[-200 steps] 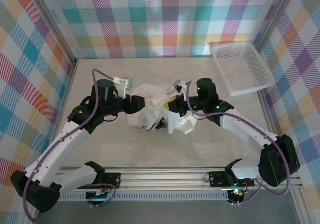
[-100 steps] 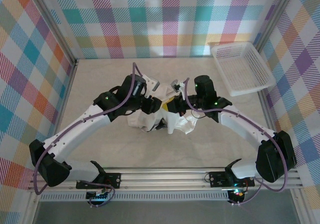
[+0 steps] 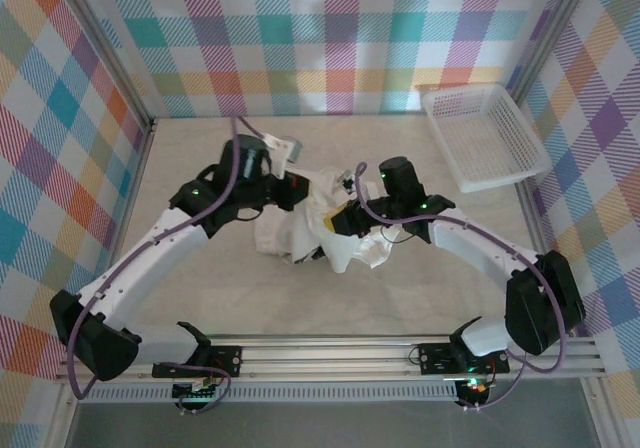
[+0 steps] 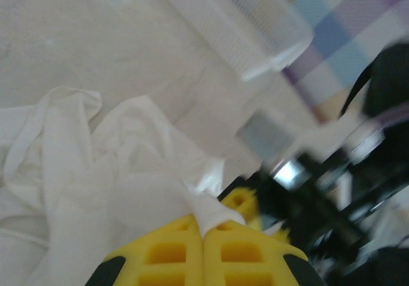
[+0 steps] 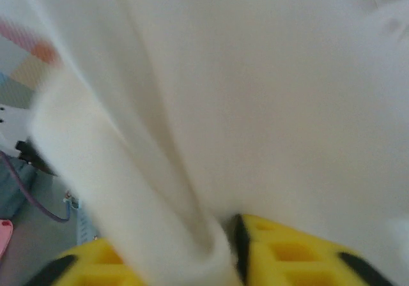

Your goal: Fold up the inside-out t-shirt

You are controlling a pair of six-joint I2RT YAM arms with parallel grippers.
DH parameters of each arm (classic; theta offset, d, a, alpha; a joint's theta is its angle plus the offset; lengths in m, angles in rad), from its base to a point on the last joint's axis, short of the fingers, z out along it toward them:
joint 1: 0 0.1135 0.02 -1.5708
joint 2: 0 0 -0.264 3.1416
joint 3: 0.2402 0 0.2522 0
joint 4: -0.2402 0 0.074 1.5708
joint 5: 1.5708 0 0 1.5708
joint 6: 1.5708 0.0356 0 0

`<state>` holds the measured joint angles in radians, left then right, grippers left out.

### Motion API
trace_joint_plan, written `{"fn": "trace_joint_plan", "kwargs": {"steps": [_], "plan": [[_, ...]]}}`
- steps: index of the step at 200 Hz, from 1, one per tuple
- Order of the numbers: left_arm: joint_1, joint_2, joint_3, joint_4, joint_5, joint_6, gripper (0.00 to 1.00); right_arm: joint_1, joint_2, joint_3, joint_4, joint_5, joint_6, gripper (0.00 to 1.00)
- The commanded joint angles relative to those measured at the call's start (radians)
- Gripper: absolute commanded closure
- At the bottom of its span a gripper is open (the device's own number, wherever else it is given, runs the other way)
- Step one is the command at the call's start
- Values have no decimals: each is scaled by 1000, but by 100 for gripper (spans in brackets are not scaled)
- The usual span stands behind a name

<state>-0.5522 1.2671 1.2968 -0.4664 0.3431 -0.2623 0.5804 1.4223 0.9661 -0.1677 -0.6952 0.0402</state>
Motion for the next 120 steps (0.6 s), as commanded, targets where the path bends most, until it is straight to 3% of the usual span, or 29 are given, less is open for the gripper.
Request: {"fn": "trace_joint_plan", "kwargs": {"steps": [1, 44, 83, 96, 120], "plan": [[31, -16, -23, 128, 223, -166, 100, 14, -47, -35, -30, 77, -37, 50], [32, -5, -40, 94, 265, -160, 100, 41, -234, -98, 170, 271, -66, 38], [31, 1, -37, 127, 265, -195, 100, 138, -193, -15, 298, 509, -160, 39], [31, -1, -31, 122, 255, -195, 100, 138, -150, 17, 306, 509, -152, 46], [33, -11, -14, 59, 198, -164, 100, 139, -93, 75, 242, 472, -98, 81]]}}
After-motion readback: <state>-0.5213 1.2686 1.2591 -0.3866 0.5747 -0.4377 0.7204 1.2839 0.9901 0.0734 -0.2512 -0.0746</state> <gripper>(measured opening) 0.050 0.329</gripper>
